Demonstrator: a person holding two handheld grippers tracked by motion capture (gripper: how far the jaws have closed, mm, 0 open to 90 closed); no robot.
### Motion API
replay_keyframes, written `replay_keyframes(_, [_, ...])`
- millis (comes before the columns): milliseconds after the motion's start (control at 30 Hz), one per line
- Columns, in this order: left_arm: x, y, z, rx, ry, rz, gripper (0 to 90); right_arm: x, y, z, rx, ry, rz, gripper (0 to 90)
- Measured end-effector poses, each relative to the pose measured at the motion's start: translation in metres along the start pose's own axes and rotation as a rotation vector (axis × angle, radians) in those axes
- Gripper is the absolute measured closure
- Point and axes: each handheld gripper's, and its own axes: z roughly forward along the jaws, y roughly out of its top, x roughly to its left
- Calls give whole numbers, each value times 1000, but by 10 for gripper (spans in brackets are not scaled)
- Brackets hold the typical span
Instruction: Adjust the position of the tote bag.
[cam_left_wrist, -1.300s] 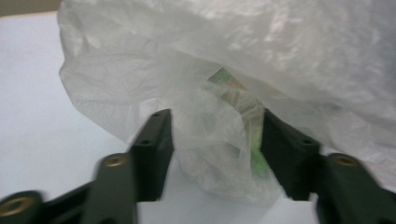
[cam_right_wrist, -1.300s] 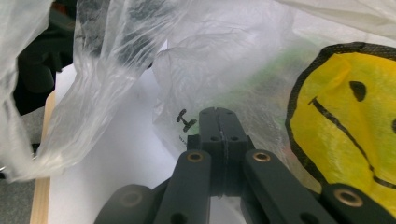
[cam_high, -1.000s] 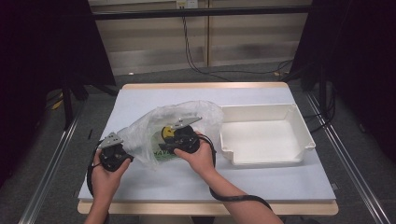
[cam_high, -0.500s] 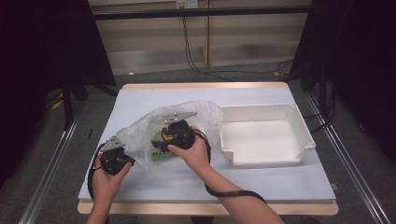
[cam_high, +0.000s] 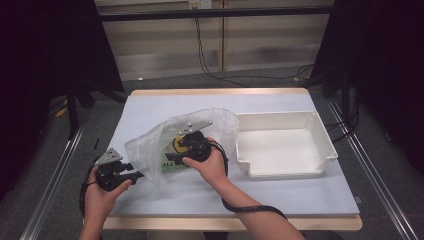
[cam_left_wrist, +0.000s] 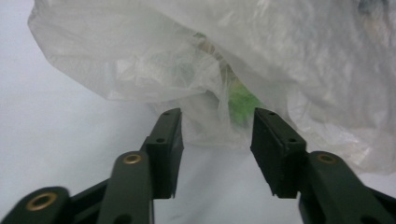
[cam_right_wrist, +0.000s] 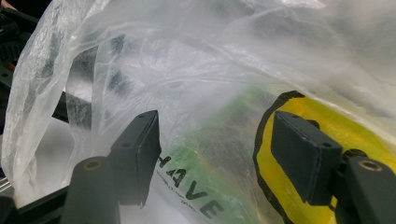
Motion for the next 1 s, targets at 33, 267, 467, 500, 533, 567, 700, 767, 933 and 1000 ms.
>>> replay_keyframes(33, [1,-1,-1,0,-8,-6,512,0,0,0,-2,-2,1,330])
replay_keyframes(267, [13,-1,-20,23,-17,-38,736,-3,-5,-1,-6,-6,13,331])
replay_keyframes(467, [22,8,-40,-4,4,-49,835,-4,-6,-3,-8,-10,15,331])
replay_keyframes(500, [23,10,-42,-5,11,-47,837,-5,-6,-4,-6,-14,14,331])
replay_keyframes(533, [23,12,-43,-10,4,-43,839,-5,-6,-4,-6,-15,14,331])
replay_keyframes(567, [23,14,-44,-7,7,-36,840,-5,-6,-4,-5,-18,15,331])
replay_keyframes(700, [21,21,-47,5,1,-22,850,-5,-7,-4,-5,-20,17,331])
replay_keyframes(767, [21,25,-48,8,2,-11,853,-5,-7,-4,-2,-21,17,332])
replay_keyframes(933, [19,37,-50,28,-4,0,864,-5,-7,-5,-2,-20,15,346])
replay_keyframes(1000, [18,41,-50,30,-10,0,864,-5,-7,-6,0,-21,15,346])
